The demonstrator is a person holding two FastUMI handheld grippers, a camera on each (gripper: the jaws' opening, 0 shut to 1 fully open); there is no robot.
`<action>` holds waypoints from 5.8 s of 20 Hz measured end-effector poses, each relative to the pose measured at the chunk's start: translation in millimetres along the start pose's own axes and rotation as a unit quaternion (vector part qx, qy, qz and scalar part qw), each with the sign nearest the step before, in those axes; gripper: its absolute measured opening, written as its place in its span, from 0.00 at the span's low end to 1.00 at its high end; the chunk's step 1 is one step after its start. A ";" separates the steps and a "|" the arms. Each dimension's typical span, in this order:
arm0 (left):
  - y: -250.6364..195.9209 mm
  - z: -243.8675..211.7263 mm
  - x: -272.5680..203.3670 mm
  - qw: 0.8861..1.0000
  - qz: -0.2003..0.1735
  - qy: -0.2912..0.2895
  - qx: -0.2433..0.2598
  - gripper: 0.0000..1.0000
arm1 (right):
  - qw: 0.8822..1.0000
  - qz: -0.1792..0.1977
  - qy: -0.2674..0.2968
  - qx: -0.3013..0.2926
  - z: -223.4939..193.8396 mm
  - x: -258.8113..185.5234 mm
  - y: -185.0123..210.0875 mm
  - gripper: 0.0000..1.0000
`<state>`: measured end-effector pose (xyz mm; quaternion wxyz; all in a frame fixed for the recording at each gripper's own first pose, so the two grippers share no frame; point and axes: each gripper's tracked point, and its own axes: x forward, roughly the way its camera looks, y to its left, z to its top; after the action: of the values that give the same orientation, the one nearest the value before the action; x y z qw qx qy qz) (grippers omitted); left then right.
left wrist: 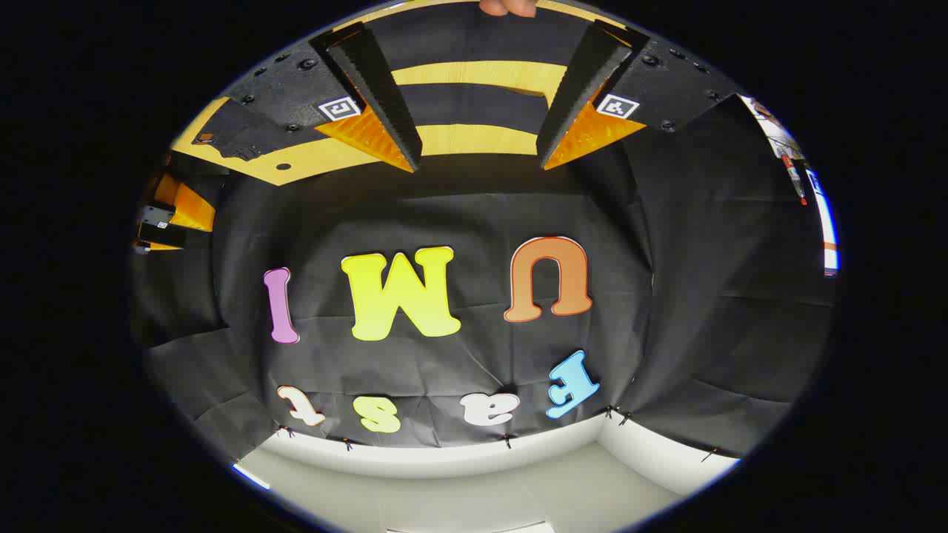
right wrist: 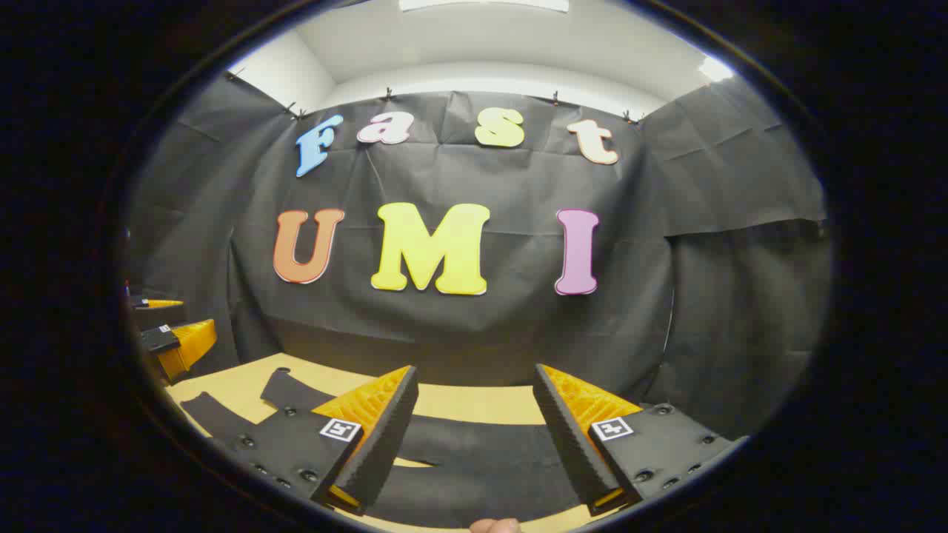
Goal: Grasp the waist and the cuffs of the jeans and fold them to make the two legs overlap; first hold the waist and fold one-third of the jeans toward the cuffs, then hold the cuffs and fold the remaining one-third in the same direction to finish folding.
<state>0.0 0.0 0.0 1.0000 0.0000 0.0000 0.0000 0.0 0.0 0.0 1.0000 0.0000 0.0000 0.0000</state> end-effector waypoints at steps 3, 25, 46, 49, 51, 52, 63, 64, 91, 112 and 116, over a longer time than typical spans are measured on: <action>0.1 -2.7 -1.0 1.000 -0.001 0.004 -0.006 0.94 | 1.000 0.006 -0.002 -0.006 0.5 0.1 4.0 0.95; 21.5 -56.1 -30.0 0.987 0.027 0.094 -0.130 0.99 | 1.000 0.019 0.019 -0.003 -11.0 1.5 3.9 0.95; 96.3 -268.3 -63.1 0.702 0.223 0.320 -0.596 1.00 | 0.998 -0.001 0.058 -0.018 -30.2 -0.4 -13.0 0.95; 103.4 -270.3 -46.3 0.693 0.222 0.313 -0.611 0.97 | 0.997 -0.022 0.067 -0.017 -33.1 -0.4 -29.2 0.95; 105.5 -272.6 -34.5 0.697 0.218 0.315 -0.607 0.97 | 0.997 -0.032 0.073 -0.020 -36.3 1.1 -37.6 0.94; 105.5 -272.8 -28.0 0.700 0.214 0.313 -0.606 0.96 | 0.996 -0.036 0.075 -0.022 -37.3 0.8 -40.5 0.95; 106.9 -285.9 12.9 0.682 0.150 0.265 -0.664 0.69 | 0.985 -0.079 0.152 0.009 -82.3 10.4 -82.0 0.95; 109.5 -289.2 18.5 0.671 0.147 0.262 -0.677 0.49 | 0.982 -0.091 0.165 0.016 -89.9 11.0 -91.7 0.95; 110.1 -296.1 26.3 0.648 0.139 0.240 -0.710 0.03 | 0.735 -0.209 0.441 0.471 -292.7 7.0 -179.8 0.84; 119.5 -198.8 101.9 0.662 0.085 0.202 -0.717 0.03 | 0.781 -0.151 0.336 0.504 -191.2 71.8 -178.4 0.01; 118.3 -180.3 147.4 0.650 0.069 0.210 -0.727 0.03 | 0.779 -0.123 0.314 0.528 -169.1 118.1 -176.5 0.00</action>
<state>147.4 118.3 -180.3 0.6498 -0.7273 0.2097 0.0687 118.1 -176.5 -169.1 0.7790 0.5284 0.3143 -0.1229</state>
